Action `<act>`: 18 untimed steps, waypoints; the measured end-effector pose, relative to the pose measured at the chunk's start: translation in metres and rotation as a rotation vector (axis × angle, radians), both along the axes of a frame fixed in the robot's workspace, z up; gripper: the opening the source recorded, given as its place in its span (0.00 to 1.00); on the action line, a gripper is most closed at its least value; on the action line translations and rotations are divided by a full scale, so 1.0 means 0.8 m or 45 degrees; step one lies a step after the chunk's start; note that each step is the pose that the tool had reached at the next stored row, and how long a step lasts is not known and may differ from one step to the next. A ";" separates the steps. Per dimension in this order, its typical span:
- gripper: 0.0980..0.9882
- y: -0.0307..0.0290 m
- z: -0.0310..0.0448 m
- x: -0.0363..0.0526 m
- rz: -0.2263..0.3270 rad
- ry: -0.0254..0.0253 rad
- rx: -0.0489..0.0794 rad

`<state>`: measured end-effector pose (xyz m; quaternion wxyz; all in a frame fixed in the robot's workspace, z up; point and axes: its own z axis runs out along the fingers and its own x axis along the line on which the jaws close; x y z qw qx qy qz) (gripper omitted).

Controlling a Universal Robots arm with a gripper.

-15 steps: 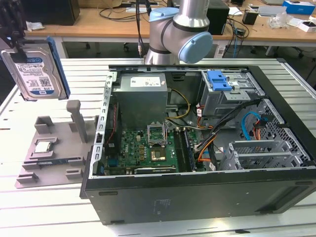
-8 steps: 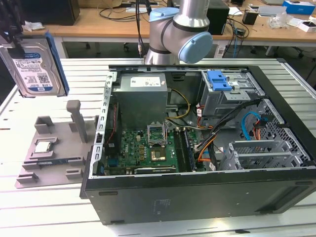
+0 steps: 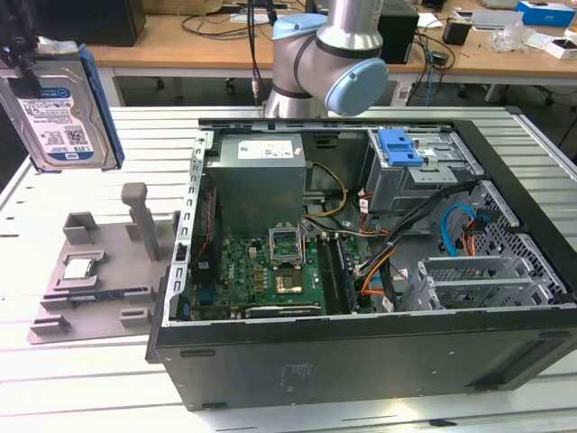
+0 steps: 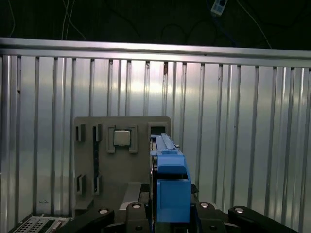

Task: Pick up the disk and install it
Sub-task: 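Pick up the disk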

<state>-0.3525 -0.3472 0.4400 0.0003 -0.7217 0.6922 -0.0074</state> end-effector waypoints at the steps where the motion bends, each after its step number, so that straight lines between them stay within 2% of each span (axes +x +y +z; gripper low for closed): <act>1: 0.30 0.0000 0.0028 0.000 0.000 -0.0001 0.000; 5: 0.30 0.0000 0.0094 0.000 0.000 0.0000 0.000; 18: 0.30 0.0001 0.0398 0.000 0.000 0.0000 0.000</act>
